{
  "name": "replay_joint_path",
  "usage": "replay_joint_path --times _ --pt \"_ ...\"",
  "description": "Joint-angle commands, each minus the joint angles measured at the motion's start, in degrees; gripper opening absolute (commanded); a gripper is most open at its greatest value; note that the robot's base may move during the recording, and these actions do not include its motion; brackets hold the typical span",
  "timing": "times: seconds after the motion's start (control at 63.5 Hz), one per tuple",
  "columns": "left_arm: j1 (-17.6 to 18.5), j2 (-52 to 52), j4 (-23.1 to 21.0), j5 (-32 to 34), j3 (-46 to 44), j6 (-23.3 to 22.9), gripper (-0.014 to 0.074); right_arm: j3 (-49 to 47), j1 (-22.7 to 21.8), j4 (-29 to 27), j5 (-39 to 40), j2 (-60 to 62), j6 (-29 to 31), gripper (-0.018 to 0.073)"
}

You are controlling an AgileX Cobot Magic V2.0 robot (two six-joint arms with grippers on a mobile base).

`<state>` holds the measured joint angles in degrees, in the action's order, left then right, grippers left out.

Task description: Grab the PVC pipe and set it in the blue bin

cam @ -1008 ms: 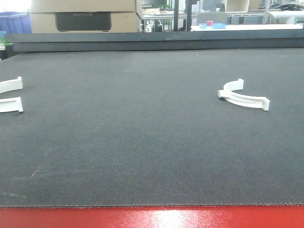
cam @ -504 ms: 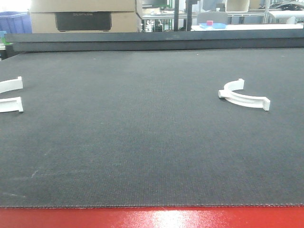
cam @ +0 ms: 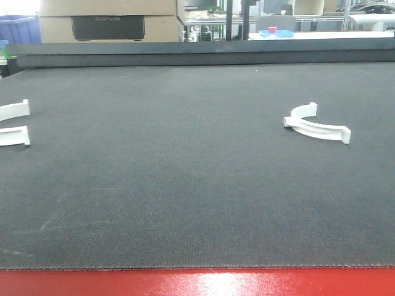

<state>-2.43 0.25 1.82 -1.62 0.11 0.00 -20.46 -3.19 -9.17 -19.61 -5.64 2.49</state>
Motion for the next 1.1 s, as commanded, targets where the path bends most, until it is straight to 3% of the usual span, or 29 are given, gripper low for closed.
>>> replay_joint_path --times 0.0,0.425,0.567,0.646,0.772,0.819,1.087 --pt "-0.2 -0.3 0.3 0.8 -0.1 0.0 -0.0111 -1.5 -0.1 -0.6 0.9 -0.8 0.0 -0.0155" --pt "-0.2 -0.3 -0.5 8.2 -0.1 0.0 -0.0111 -1.7 -0.1 -0.6 11.5 -0.8 0.0 -0.0155" --pt "-0.2 -0.3 -9.1 8.9 -0.1 -0.5 -0.0111 -1.7 -0.1 -0.6 11.5 -0.8 0.0 -0.0155" --pt "-0.2 -0.3 -10.1 5.0 -3.8 -0.4 -0.0111 -1.7 -0.1 -0.6 10.9 -0.8 0.0 -0.0155" --pt "-0.2 -0.3 -0.7 -10.1 -14.2 1.1 -0.0111 -1.7 -0.1 -0.6 10.1 -1.2 0.0 -0.0155" --pt "-0.2 -0.1 0.7 -13.6 -17.3 1.1 -0.0111 -1.8 -0.1 -0.6 10.1 -1.6 0.0 -0.0155" --pt "-0.3 12.8 0.6 -16.4 -26.7 1.1 -0.0111 -2.5 -0.1 -8.0 9.5 -9.2 0.0 -0.0155"
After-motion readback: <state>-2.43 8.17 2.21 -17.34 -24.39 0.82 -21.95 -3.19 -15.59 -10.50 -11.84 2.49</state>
